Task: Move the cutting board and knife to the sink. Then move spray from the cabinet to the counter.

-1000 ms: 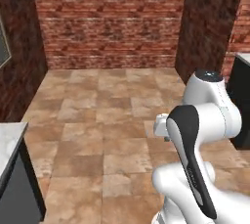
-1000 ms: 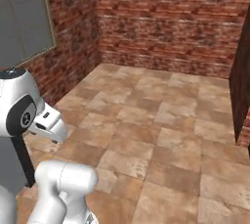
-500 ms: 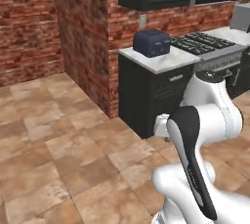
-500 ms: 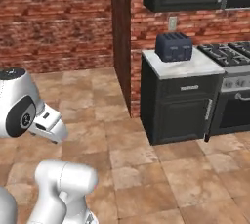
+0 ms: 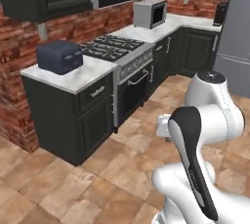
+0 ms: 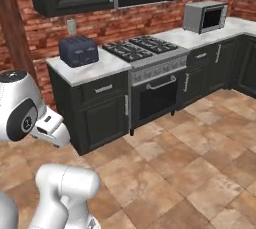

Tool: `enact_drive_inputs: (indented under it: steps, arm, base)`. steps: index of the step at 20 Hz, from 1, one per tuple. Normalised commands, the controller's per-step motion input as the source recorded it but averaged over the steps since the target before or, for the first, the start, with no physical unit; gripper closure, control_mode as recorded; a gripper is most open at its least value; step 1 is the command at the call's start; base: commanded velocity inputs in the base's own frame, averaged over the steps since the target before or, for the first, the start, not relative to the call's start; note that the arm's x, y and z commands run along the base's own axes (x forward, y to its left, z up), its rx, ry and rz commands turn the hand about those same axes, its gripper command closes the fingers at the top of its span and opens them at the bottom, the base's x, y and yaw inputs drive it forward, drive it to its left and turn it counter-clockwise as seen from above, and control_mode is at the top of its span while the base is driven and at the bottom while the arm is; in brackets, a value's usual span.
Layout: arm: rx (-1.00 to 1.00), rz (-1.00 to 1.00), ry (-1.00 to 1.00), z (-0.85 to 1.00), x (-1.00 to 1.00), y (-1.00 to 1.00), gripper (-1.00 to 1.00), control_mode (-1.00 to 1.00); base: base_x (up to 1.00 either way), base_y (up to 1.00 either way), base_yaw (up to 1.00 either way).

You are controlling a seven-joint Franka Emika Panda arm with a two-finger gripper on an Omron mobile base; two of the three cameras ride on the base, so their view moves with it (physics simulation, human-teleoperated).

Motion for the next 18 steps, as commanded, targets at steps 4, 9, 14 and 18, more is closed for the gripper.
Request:
enact_drive_inputs:
  steps: [4,9,14,18]
  arm:
    - [0.0,0.0,0.0,0.0,0.0,0.0,-1.0,1.0]
    - [0.0,0.0,0.0,0.0,0.0,0.0,-1.0,1.0]
    - [0.0,0.0,0.0,0.0,0.0,0.0,-1.0,1.0]
    - [0.0,0.0,0.0,0.0,0.0,0.0,-1.0,1.0]
  base:
    - [1.0,0.13,-0.56]
    - [1.0,0.34,-0.4]
    - [1.0,0.24,-0.36]
    - [1.0,0.0,-0.46]
